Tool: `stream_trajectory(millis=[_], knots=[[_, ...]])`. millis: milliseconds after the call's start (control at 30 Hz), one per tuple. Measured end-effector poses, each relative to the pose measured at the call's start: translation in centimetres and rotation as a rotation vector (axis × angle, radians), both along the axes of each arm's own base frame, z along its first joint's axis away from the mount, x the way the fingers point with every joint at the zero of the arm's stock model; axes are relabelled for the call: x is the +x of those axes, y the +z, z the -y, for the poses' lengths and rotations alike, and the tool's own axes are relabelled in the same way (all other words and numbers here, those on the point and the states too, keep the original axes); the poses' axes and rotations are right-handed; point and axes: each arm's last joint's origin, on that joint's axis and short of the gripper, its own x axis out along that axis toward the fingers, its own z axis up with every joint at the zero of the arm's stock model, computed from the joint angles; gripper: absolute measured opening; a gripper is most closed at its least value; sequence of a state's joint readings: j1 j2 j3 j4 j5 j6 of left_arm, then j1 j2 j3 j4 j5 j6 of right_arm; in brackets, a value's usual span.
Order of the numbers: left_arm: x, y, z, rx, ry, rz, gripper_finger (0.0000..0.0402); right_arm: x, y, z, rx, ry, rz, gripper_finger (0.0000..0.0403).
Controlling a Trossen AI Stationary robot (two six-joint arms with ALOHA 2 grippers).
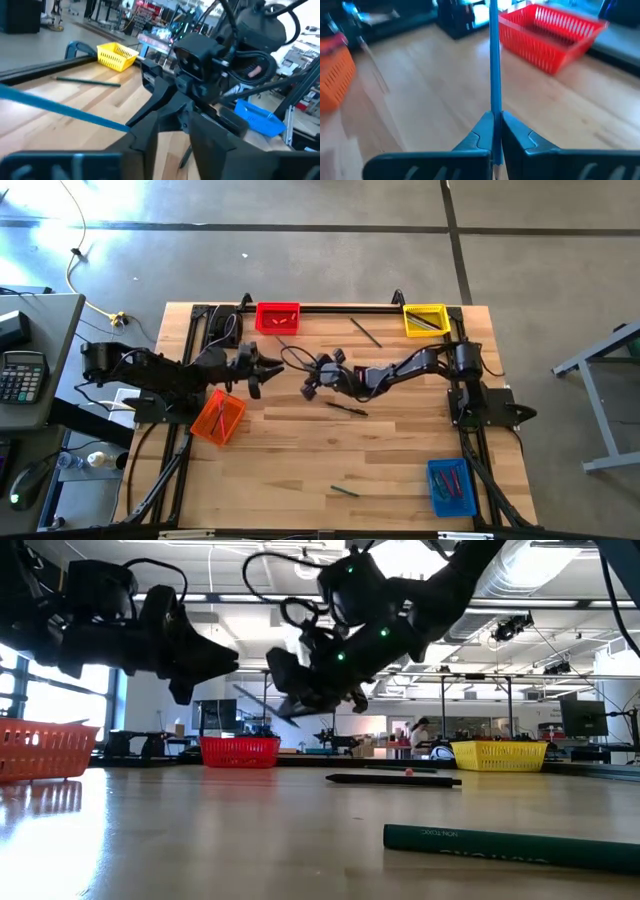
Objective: Sort crayons/erasers/pens/pencils in bins
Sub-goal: Put the blue pencil into the orange basket
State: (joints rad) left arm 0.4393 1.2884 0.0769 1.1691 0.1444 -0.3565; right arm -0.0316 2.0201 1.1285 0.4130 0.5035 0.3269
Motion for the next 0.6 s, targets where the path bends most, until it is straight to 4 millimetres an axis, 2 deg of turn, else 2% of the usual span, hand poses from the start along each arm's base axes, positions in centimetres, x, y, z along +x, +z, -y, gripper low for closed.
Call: stream_trajectory(millis=[267,467,600], knots=[[0.0,0.8,0.0,0.016,0.011,0.076,0.0162,0.6,1.9,-2.6,-0.136,-0.034,0.155,0.0002],[0.0,1.5,0.1,0.035,-0.024,0.151,0.0179,0.6,3.7,-6.4,-0.269,-0.015,0.255,0.0002],[-0.1,2.8,0.7,0.077,-0.119,0.275,0.0181,0.3,4.4,-8.5,-0.303,0.012,0.307,0.0002]])
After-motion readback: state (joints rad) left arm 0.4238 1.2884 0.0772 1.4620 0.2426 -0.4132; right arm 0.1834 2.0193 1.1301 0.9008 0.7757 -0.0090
